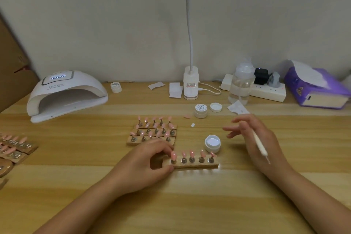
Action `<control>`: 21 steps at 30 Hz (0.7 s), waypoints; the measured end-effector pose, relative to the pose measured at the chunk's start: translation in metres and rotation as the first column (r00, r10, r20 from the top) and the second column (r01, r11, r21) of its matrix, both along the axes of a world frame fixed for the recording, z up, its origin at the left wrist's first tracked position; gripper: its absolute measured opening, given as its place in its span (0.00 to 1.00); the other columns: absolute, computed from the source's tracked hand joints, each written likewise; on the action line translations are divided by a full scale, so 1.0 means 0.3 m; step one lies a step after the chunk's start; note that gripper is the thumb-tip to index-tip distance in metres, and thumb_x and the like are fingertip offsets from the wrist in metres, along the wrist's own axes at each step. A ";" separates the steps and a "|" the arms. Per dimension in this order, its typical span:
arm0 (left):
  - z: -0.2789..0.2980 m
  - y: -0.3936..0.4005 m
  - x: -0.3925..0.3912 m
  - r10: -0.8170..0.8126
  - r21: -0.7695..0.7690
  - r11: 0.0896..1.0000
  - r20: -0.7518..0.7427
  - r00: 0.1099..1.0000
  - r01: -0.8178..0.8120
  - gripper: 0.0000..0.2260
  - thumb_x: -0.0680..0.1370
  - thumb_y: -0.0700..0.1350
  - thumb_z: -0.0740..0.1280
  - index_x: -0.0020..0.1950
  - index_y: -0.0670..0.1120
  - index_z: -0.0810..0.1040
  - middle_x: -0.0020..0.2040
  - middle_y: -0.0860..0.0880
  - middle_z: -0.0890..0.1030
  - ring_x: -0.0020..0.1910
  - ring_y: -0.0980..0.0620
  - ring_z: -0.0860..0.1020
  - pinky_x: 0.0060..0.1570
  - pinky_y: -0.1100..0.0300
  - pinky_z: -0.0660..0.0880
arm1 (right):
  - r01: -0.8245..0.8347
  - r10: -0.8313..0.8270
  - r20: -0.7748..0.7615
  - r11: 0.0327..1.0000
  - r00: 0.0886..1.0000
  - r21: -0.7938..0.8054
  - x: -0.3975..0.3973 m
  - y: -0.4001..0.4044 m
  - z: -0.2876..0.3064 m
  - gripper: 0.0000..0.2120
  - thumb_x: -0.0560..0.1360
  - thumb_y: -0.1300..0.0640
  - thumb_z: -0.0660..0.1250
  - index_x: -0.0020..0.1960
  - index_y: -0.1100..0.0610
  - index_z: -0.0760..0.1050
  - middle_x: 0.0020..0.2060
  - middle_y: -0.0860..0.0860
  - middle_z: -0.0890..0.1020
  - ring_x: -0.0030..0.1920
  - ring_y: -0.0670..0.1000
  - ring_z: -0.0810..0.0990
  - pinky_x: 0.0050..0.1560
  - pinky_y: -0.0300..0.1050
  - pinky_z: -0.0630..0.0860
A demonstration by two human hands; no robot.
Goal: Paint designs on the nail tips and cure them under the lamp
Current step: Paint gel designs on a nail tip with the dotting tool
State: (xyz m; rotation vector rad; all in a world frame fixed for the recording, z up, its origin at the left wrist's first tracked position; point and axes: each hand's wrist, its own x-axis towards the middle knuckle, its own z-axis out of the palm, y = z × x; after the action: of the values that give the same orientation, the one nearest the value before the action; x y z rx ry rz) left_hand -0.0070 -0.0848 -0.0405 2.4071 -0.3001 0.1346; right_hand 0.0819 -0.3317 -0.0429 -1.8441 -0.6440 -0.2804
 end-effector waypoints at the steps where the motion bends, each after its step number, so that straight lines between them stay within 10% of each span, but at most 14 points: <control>1: -0.007 -0.006 0.003 -0.010 0.008 1.000 0.021 1.000 0.010 0.11 0.71 0.44 0.72 0.43 0.60 0.74 0.52 0.64 0.76 0.55 0.69 0.71 0.55 0.74 0.67 | -0.028 0.028 0.003 0.997 1.000 -0.074 0.001 -0.004 -0.003 0.02 0.75 0.52 0.60 0.46 0.46 0.71 0.43 0.44 0.83 0.42 0.39 0.80 0.44 0.29 0.72; 7: -0.029 0.007 0.022 0.001 0.004 1.000 0.053 0.999 -0.001 0.11 0.70 0.45 0.73 0.46 0.60 0.76 0.54 0.65 0.77 0.56 0.70 0.72 0.54 0.77 0.64 | -0.169 0.175 -0.016 0.915 0.984 -0.367 0.012 -0.011 -0.018 0.21 0.67 0.53 0.74 0.53 0.42 0.67 0.51 0.43 0.80 0.52 0.38 0.77 0.51 0.34 0.71; 21: -0.024 0.031 0.098 0.039 0.002 0.999 0.049 0.998 -0.039 0.13 0.71 0.42 0.72 0.47 0.61 0.76 0.54 0.64 0.76 0.57 0.70 0.71 0.55 0.78 0.63 | -0.041 0.058 0.039 0.937 0.998 -0.346 0.056 0.004 -0.043 0.20 0.69 0.51 0.72 0.50 0.35 0.64 0.45 0.35 0.75 0.48 0.34 0.75 0.46 0.24 0.68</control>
State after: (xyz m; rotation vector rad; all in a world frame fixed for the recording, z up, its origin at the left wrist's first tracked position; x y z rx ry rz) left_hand 0.0225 -0.0754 -0.0477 2.4161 -0.2763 0.2112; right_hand 0.0987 -0.3306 -0.0558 -2.1581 -0.8121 -0.1868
